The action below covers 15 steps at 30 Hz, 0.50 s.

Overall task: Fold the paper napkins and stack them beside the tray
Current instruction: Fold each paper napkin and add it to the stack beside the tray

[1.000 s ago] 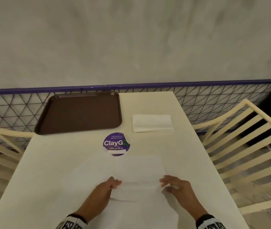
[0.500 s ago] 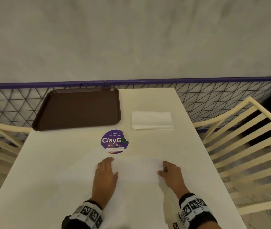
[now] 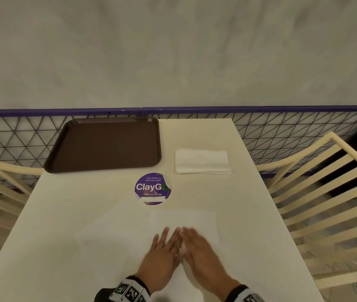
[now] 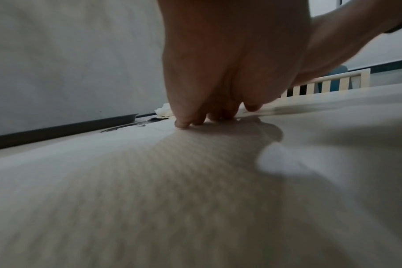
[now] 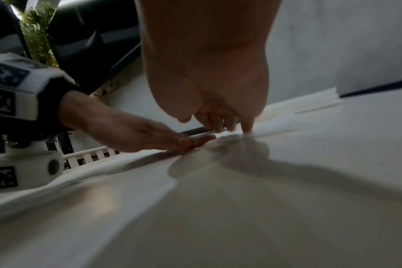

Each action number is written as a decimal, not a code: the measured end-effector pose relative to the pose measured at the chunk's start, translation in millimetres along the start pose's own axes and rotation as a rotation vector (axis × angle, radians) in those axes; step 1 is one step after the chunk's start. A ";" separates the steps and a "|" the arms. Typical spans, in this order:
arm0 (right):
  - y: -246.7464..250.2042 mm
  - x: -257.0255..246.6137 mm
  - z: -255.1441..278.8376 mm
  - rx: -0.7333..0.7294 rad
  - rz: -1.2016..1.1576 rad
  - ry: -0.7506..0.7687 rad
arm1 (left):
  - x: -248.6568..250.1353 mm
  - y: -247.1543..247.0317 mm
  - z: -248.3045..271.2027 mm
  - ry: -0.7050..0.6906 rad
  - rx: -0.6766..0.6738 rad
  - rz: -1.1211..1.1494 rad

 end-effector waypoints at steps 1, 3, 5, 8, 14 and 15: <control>-13.9 -0.7 4.0 -0.131 0.010 -0.013 | -1.7 1.3 -0.5 0.010 0.000 -0.015; -25.8 10.7 13.8 -0.193 0.007 -0.065 | -3.2 3.2 1.6 0.020 0.000 -0.058; -28.8 24.5 24.6 -0.280 0.085 -0.075 | -4.5 4.2 3.5 0.042 -0.024 -0.061; -12.4 55.5 34.2 -0.157 0.177 -0.113 | -10.2 1.8 4.3 0.062 -0.027 -0.068; -6.9 66.9 31.7 -0.226 0.166 -0.181 | -25.4 43.9 -18.6 0.089 -0.029 0.028; -3.0 63.4 27.0 -0.218 0.131 -0.191 | -33.0 49.9 -29.5 0.129 -0.056 0.051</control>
Point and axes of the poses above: each hand's wrist, its own z-axis away from the middle knuckle, its own y-axis out of the back of the hand, x = y × z, the point moved 5 cm from there along -z, towards the middle knuckle
